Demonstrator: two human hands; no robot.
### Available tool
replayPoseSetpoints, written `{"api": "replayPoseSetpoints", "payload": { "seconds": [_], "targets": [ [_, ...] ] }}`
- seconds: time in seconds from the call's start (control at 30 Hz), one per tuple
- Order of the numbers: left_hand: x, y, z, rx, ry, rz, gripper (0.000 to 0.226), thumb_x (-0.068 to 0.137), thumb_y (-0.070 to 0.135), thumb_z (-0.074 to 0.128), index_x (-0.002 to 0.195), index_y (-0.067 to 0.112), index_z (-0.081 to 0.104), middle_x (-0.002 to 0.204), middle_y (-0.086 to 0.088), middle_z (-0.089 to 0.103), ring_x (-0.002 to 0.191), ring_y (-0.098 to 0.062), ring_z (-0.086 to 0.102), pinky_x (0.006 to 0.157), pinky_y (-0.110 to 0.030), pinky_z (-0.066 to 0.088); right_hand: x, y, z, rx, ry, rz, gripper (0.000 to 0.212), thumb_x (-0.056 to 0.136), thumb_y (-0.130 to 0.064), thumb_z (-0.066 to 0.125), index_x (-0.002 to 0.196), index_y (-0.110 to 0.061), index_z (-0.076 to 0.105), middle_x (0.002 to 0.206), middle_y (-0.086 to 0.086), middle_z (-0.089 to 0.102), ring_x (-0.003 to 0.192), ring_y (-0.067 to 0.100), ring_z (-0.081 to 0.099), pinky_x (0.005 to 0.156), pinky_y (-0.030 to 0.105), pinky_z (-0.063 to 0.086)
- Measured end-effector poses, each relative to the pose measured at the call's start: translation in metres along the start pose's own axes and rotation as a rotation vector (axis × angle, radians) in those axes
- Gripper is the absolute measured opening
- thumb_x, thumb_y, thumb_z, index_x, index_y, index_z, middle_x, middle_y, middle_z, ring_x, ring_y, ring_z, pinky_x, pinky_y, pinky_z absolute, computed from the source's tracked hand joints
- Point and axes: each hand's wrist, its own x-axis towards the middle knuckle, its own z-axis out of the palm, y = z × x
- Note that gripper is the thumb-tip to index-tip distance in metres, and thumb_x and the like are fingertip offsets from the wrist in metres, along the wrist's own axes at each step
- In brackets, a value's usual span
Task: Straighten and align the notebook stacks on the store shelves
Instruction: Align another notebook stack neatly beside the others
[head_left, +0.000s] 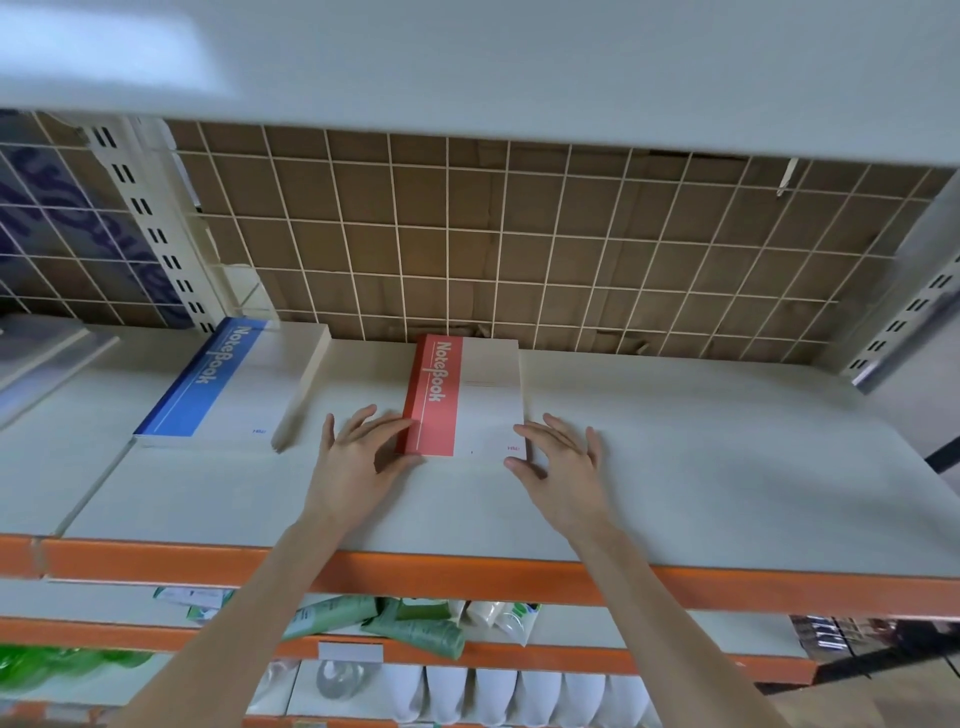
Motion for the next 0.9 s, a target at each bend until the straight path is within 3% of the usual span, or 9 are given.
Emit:
{"api": "replayPoseSetpoints", "payload": {
  "seconds": [0.27, 0.5, 0.6, 0.7, 0.77, 0.9],
  "targets": [
    [0.0, 0.0, -0.001, 0.027, 0.003, 0.03, 0.045, 0.084, 0.041, 0.065, 0.123, 0.02, 0.061, 0.133, 0.001, 0.056, 0.135, -0.017, 0.037, 0.116, -0.049, 0.006, 0.0, -0.002, 0.0, -0.051, 0.006, -0.003, 0.043, 0.091, -0.04, 0.058, 0.132, -0.029, 0.052, 0.139, -0.013, 0.049, 0.142, 0.002, 0.019, 0.113, 0.035, -0.011],
    [-0.004, 0.004, -0.008, 0.064, -0.088, -0.005, 0.046, 0.09, 0.045, 0.055, 0.133, 0.028, 0.051, 0.138, 0.007, 0.05, 0.141, -0.01, 0.024, 0.117, -0.045, -0.004, -0.004, -0.007, 0.002, -0.177, 0.023, -0.052, 0.043, 0.093, -0.039, 0.053, 0.133, -0.025, 0.051, 0.14, -0.011, 0.047, 0.143, 0.007, 0.018, 0.113, 0.039, -0.012],
    [-0.011, 0.006, -0.019, 0.132, -0.112, 0.047, 0.066, 0.088, 0.061, 0.038, 0.142, 0.023, 0.037, 0.146, 0.004, 0.041, 0.145, -0.016, 0.013, 0.117, -0.048, -0.001, -0.003, -0.007, -0.002, -0.173, -0.012, -0.047, 0.051, 0.091, -0.044, 0.054, 0.138, -0.025, 0.045, 0.149, -0.005, 0.035, 0.145, 0.013, 0.011, 0.112, 0.04, -0.008],
    [-0.023, 0.003, -0.044, 0.148, -0.011, 0.065, 0.095, 0.08, 0.077, 0.008, 0.141, 0.012, 0.041, 0.148, -0.006, 0.038, 0.143, -0.025, 0.018, 0.116, -0.05, 0.007, -0.003, -0.012, -0.007, -0.173, 0.012, -0.088, 0.059, 0.09, -0.045, 0.057, 0.142, -0.023, 0.04, 0.153, 0.002, 0.029, 0.146, 0.021, 0.009, 0.112, 0.044, -0.004],
    [-0.035, -0.004, -0.062, 0.184, 0.048, 0.045, 0.09, 0.087, 0.07, 0.009, 0.134, 0.005, 0.049, 0.142, -0.012, 0.045, 0.139, -0.032, 0.025, 0.112, -0.055, 0.014, 0.002, -0.027, -0.01, -0.162, 0.025, -0.137, 0.059, 0.09, -0.043, 0.057, 0.142, -0.022, 0.039, 0.153, 0.003, 0.028, 0.145, 0.023, 0.009, 0.113, 0.046, -0.004],
    [-0.067, -0.027, -0.097, 0.283, 0.008, -0.048, 0.088, 0.09, 0.066, 0.007, 0.131, 0.002, 0.052, 0.138, -0.015, 0.049, 0.135, -0.038, 0.034, 0.109, -0.057, 0.02, 0.011, -0.082, -0.002, -0.124, -0.068, -0.266, 0.061, 0.093, -0.044, 0.051, 0.146, -0.021, 0.031, 0.156, 0.0, 0.021, 0.146, 0.018, 0.003, 0.116, 0.048, -0.002]
  ]
}}
